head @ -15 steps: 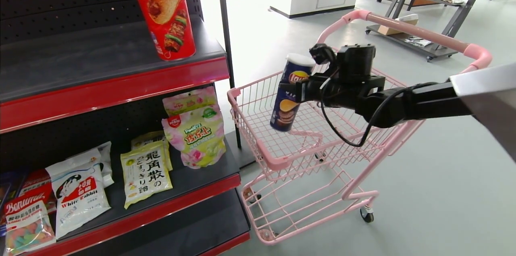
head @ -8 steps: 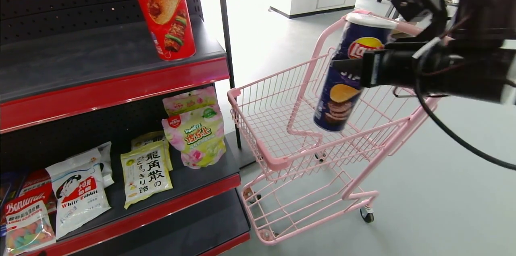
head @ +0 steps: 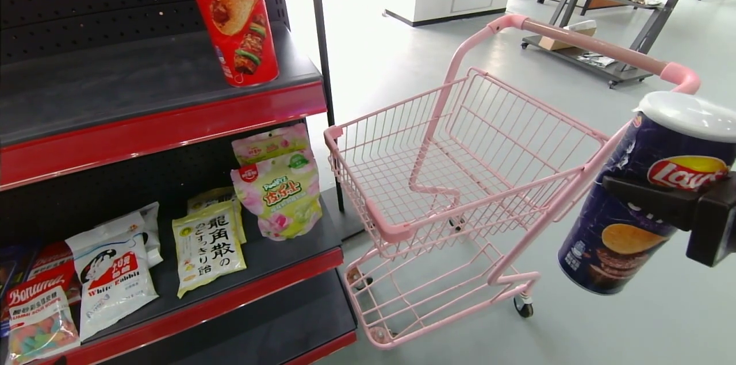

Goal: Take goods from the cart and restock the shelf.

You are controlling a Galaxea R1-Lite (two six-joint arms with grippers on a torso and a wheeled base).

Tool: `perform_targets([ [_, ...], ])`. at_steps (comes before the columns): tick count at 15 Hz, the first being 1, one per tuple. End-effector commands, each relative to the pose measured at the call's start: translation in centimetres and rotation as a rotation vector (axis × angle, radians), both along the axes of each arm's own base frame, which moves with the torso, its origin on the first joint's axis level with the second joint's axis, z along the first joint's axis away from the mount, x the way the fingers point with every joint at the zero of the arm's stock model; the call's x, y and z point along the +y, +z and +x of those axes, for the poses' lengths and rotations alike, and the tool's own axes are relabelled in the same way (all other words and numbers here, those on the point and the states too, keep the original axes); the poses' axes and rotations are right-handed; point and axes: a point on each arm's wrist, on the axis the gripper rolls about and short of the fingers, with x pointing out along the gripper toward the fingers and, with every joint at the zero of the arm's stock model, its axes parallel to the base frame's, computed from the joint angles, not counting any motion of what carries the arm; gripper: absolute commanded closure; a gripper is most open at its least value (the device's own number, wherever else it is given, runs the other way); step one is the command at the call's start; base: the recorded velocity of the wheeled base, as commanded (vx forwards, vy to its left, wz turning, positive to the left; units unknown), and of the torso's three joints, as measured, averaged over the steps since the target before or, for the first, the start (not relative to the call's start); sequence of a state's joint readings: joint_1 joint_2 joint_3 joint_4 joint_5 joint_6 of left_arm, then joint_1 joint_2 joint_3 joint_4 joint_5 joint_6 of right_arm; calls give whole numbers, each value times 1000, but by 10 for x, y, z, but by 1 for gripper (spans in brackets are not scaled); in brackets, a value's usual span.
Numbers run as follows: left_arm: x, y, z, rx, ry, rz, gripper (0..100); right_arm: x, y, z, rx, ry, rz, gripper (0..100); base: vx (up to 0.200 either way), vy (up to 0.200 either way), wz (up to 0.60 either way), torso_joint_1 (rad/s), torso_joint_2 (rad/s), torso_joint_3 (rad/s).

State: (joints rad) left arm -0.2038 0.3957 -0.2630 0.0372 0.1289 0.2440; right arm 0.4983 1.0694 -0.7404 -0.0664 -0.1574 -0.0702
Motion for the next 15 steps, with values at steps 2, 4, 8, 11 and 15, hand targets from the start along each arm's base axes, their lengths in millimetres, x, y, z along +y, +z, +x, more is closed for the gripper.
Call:
perform_targets([
  [2,0,0,0,-4,15,8,0,-6,2,-7,-31,-7,-6,100,-200,0,0,2,2,0],
  [4,1,0,-2,-10,15,7,0,-6,2,-7,-31,-6,-6,100,-200,0,0,-7,2,2],
  [8,1,-2,-3,-16,9,6,0,-6,2,-7,-31,-9,-6,100,0,0,0,0,0,0],
  [11,1,-3,-4,-20,8,5,0,-6,2,-7,-28,-9,-7,100,0,0,0,80,-312,-250],
  [15,1,-3,-5,-23,5,4,0,-6,1,-5,-22,-8,-12,100,0,0,0,122,-476,-355],
])
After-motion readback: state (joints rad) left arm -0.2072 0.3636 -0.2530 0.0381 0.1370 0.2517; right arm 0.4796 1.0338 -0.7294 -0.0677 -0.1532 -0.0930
